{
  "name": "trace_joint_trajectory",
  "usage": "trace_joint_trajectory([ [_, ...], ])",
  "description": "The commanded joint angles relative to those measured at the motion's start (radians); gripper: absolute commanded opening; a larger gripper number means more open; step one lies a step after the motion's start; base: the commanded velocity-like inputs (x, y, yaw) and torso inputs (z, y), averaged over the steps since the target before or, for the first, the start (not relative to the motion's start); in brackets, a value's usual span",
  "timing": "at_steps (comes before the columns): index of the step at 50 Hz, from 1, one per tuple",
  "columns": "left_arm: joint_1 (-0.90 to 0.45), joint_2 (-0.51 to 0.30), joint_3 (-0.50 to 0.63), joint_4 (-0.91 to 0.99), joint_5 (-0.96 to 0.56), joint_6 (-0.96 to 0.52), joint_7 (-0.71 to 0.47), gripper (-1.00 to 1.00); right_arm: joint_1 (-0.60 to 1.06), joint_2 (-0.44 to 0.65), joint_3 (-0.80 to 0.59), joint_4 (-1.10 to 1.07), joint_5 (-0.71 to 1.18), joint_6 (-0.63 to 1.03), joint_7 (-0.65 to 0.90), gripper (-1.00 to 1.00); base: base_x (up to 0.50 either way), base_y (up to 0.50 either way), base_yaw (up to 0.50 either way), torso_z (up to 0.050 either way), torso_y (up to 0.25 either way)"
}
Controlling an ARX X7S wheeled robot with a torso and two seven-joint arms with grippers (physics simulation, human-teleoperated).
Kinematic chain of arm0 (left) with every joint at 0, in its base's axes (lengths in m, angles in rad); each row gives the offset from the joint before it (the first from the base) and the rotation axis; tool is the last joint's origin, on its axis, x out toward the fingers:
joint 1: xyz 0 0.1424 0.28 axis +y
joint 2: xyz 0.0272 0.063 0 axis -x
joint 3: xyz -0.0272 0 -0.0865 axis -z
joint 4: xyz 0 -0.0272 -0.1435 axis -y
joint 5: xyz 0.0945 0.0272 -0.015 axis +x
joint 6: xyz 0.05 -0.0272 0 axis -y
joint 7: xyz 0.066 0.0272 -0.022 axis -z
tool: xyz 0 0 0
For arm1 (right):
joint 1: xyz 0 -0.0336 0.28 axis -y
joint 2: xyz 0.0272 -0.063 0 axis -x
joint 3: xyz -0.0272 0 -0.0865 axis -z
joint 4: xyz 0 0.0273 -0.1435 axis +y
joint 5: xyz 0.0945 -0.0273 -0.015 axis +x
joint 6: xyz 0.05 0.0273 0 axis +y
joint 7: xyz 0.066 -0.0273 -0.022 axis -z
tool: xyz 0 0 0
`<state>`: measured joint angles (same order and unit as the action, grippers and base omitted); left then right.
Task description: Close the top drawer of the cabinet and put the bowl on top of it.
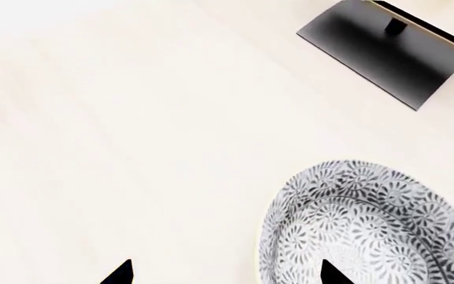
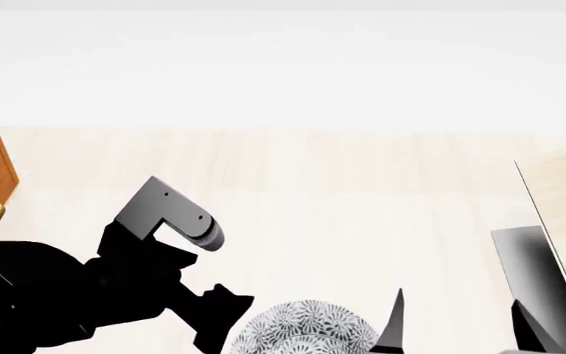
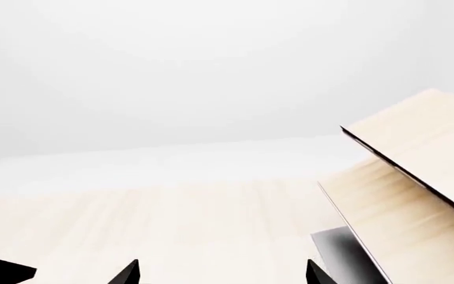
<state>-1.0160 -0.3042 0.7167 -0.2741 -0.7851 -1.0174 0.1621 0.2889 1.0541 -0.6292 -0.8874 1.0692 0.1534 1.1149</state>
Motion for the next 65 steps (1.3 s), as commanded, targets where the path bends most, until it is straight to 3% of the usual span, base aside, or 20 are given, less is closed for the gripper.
trace_joint_trajectory([
  [1, 0.022, 0.019, 0.021, -0.047, 0.004, 0.027, 0.031, 1.00, -0.030, 0.005, 0.002, 0.010, -0.020, -0.029, -0.012, 1.00, 0.00, 0.00, 0.00, 0.000, 0.000],
  [65, -0.018, 0.207, 0.192, -0.540, 0.158, 0.268, 0.230, 1.00, -0.048, -0.012, 0.007, 0.089, -0.019, -0.057, -0.059, 1.00, 0.00, 0.00, 0.00, 0.000, 0.000],
])
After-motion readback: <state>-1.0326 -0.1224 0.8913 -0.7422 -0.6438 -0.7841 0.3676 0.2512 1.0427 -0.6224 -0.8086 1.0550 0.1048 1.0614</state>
